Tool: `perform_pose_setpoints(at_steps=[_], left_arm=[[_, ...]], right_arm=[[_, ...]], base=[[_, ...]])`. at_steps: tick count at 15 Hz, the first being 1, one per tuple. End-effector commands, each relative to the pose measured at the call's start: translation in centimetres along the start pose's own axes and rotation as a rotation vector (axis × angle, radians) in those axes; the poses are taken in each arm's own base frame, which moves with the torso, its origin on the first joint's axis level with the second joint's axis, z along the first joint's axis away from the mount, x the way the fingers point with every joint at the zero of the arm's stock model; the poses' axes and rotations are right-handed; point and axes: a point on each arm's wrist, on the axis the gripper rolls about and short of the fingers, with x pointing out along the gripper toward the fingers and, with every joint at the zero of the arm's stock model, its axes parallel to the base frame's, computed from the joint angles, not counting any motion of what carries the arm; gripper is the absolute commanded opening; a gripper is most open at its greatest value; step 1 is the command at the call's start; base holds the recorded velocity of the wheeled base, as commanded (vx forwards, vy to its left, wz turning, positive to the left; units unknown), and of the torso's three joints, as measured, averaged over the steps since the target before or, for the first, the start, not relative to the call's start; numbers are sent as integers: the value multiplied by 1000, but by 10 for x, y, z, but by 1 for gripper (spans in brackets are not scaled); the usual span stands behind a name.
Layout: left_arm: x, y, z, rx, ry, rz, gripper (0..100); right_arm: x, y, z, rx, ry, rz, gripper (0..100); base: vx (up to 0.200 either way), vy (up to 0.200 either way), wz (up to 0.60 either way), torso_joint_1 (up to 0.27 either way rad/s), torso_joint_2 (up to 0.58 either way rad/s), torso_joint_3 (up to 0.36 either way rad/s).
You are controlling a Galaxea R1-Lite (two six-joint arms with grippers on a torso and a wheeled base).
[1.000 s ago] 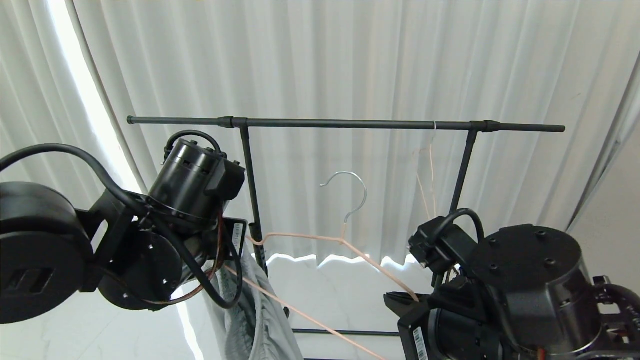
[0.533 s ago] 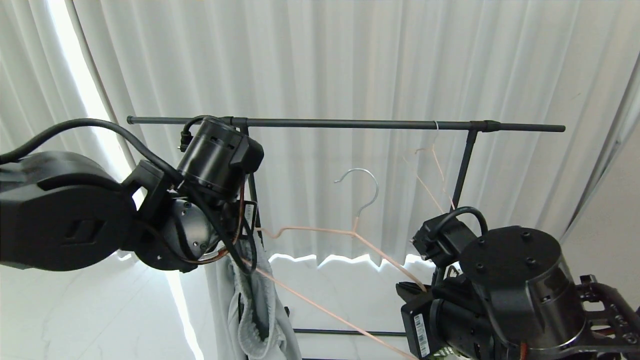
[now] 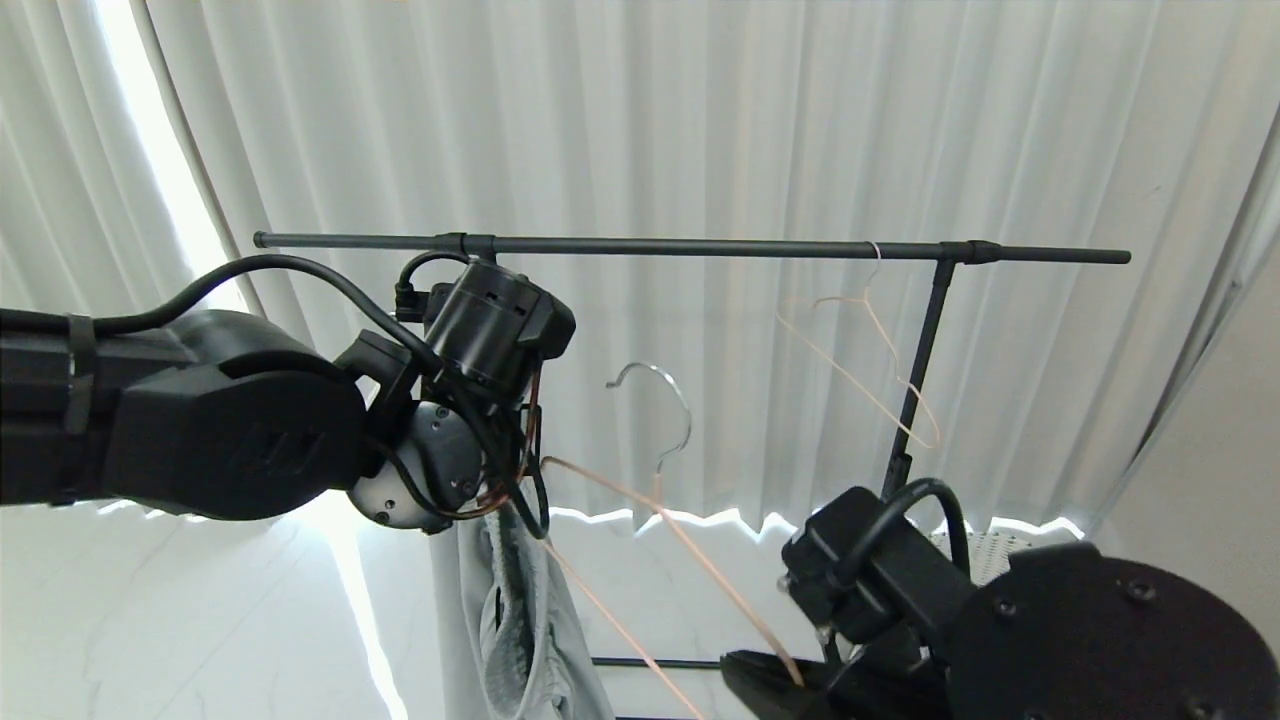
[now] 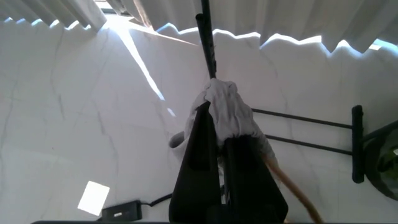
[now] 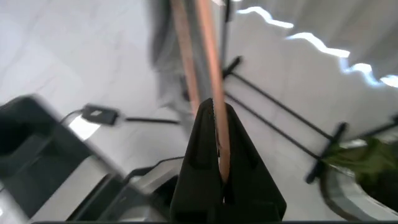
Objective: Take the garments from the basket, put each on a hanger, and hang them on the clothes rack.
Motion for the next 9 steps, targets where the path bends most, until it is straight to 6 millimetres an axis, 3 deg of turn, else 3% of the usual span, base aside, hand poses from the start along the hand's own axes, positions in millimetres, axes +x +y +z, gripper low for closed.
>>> perform_pose_setpoints(at_steps=[1, 6, 9], left_arm=[[1, -1, 0, -7, 1, 0, 0], [-4, 1, 1, -17, -9, -7, 0], [-20, 2, 4, -24, -39, -44, 0]], right_arm=[[0, 11, -6, -19, 22, 46, 0], [21, -10, -1, 87, 23, -51, 0], [28, -24, 8, 129, -3, -91, 0]], base=[[0, 0, 0, 0, 0, 0], [0, 0, 0, 0, 0, 0], [0, 0, 0, 0, 0, 0]])
